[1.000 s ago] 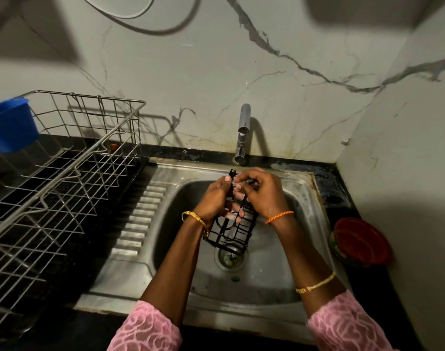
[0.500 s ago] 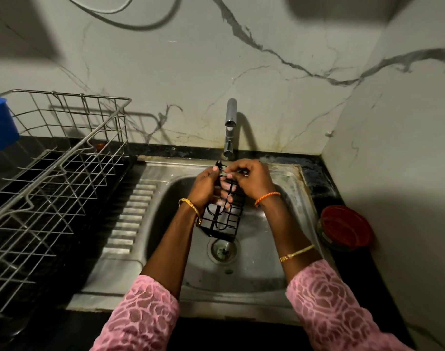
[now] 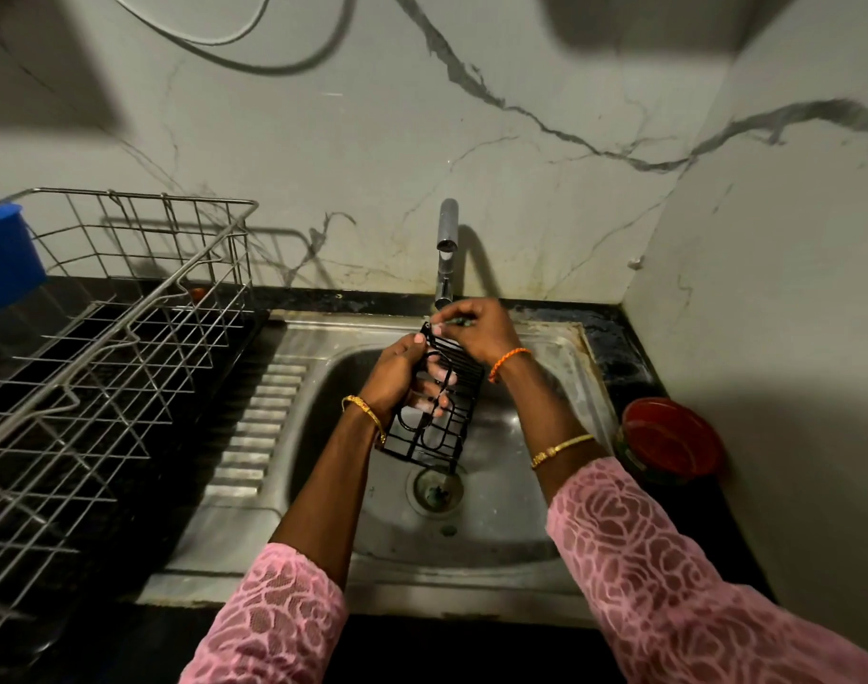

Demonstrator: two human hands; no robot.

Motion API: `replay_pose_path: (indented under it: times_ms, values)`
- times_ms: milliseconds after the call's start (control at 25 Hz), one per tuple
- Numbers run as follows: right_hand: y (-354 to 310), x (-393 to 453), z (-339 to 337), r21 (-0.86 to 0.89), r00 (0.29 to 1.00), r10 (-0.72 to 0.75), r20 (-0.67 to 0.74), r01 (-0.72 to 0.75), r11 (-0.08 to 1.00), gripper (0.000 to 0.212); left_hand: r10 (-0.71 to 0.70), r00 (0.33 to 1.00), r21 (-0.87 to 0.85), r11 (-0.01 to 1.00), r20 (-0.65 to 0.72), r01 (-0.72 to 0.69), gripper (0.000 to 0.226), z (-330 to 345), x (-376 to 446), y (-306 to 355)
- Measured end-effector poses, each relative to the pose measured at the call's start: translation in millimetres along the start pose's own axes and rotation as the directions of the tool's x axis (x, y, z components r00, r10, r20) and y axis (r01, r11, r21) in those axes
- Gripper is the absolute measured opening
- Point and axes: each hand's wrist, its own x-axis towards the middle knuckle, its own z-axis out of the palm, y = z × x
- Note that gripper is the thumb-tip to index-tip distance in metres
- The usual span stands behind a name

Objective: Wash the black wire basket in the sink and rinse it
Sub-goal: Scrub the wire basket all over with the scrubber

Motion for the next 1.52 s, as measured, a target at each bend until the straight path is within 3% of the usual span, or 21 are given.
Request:
replay_pose_path:
  times_ms: [480, 640, 800, 920, 1080, 1200, 1360, 1440, 1520]
  values:
    - [22, -17, -25, 0.009, 0.992, 0.097, 0.082, -0.098, 0.995, 0.017, 0.001, 1.000, -0.023, 1.000, 0.015, -0.001, 0.033, -1, -6, -4]
    - [7, -6, -12, -0.048, 0.995, 0.031, 0.096, -0.027, 0.998, 0.014, 0.000, 1.000, -0.028, 1.000, 0.018, 0.000, 0.029, 0, -3, 3]
    - [21, -11, -34, 0.022, 0.993, 0.026, 0.114, -0.028, 0.999, 0.022, 0.010, 1.000, -0.050, 0.999, 0.014, -0.010, 0.029, -10, -1, 8]
    - [26, -11, -36, 0.074, 0.998, 0.030, 0.048, -0.033, 0.997, 0.025, 0.030, 0.999, -0.048, 0.998, 0.022, -0.029, 0.019, -13, 2, 10]
    - [16, 4, -24, 0.223, 0.992, 0.061, -0.114, -0.034, 0.974, 0.024, 0.082, 0.996, -0.194, 0.978, 0.034, -0.073, 0.012, -28, 3, 1]
    - [12, 10, -20, 0.292, 0.979, 0.094, -0.181, -0.038, 0.956, 0.024, 0.109, 0.991, -0.136, 0.984, -0.074, -0.118, 0.011, -27, -6, -25]
    - [20, 11, -20, 0.263, 0.966, 0.127, -0.224, -0.065, 0.963, 0.020, 0.103, 0.928, -0.069, 0.988, -0.358, -0.136, 0.025, 10, -10, -16]
    - [26, 6, -23, 0.231, 0.963, 0.116, -0.241, -0.059, 0.971, 0.018, 0.104, 0.913, -0.019, 0.992, -0.395, -0.121, 0.030, 17, -8, -8]
    - [31, -6, -23, 0.124, 0.946, 0.011, -0.324, 0.031, 0.992, 0.015, 0.108, 0.912, 0.070, 0.994, -0.395, -0.088, 0.035, 16, -6, -5]
